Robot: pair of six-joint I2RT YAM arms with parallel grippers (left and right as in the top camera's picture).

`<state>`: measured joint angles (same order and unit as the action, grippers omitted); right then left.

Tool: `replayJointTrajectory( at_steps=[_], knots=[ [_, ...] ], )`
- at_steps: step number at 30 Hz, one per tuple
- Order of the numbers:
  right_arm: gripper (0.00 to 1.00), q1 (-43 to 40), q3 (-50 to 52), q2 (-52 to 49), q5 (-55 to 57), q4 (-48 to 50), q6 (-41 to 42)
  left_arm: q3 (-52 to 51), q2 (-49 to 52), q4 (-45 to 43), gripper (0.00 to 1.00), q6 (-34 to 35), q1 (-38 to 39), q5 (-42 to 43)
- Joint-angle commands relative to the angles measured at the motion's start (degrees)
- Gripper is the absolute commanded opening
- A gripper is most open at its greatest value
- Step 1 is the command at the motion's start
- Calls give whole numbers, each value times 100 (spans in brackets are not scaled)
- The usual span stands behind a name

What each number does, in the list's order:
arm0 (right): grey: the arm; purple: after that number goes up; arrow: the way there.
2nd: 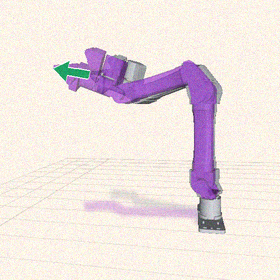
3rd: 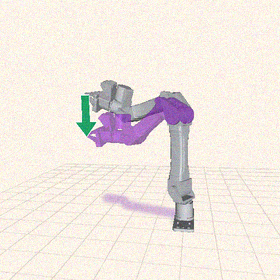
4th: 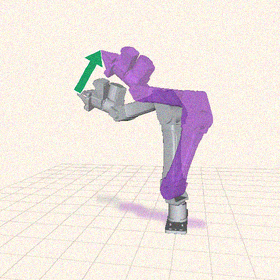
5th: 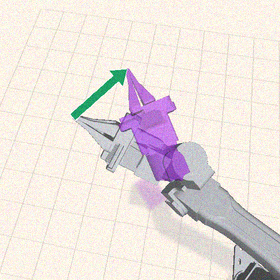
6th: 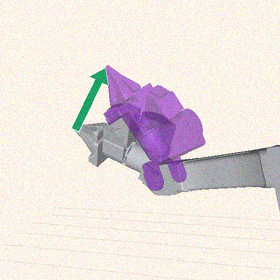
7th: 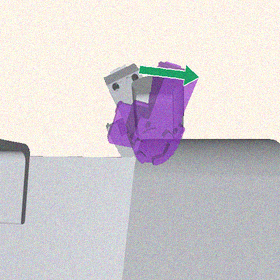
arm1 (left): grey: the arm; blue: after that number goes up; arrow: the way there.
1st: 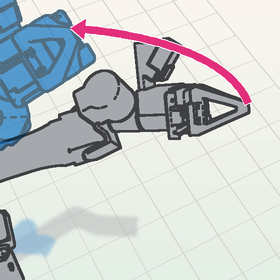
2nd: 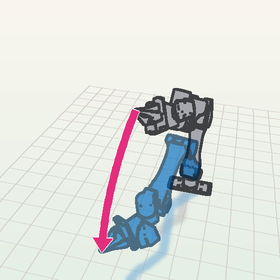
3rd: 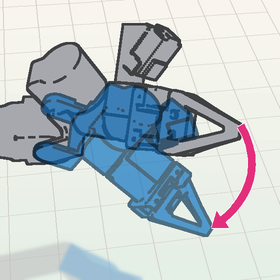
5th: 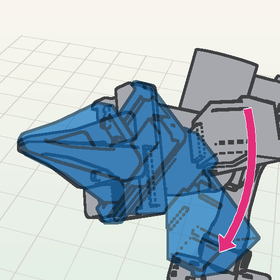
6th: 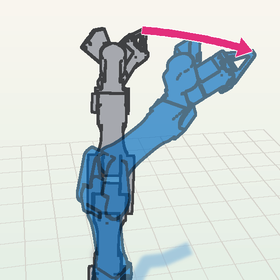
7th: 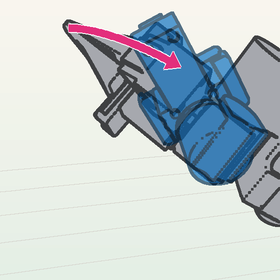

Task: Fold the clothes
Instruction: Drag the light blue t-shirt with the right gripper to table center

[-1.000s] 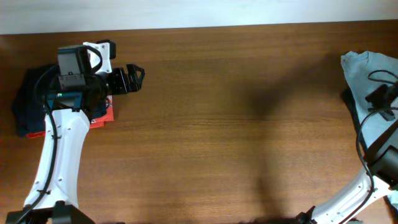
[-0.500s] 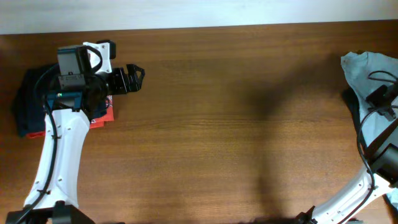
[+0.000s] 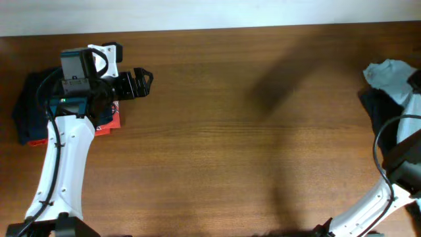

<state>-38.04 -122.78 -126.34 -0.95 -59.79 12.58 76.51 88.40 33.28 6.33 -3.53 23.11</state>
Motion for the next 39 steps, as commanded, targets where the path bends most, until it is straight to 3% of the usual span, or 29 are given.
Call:
replayJointTrajectory(
  at_steps=[1, 7, 16, 28, 39],
  knots=[
    [4, 382, -911, 321, -348, -476, -306, 153, 31, 0, 99, 9, 11, -39],
    [4, 1215, -2782, 321, -774, -1943, -662, 153, 31, 2, 99, 9, 11, -39],
    [4, 2636, -4304, 321, -767, -3069, -662, 153, 31, 0, 99, 9, 11, -39],
    [4, 4472, -4315, 304, -638, -3650, -789, 153, 31, 0, 99, 9, 13, -39],
    [4, 5504, -4306, -317, -595, -3751, -763, 153, 31, 0, 99, 9, 11, -39]
  ],
)
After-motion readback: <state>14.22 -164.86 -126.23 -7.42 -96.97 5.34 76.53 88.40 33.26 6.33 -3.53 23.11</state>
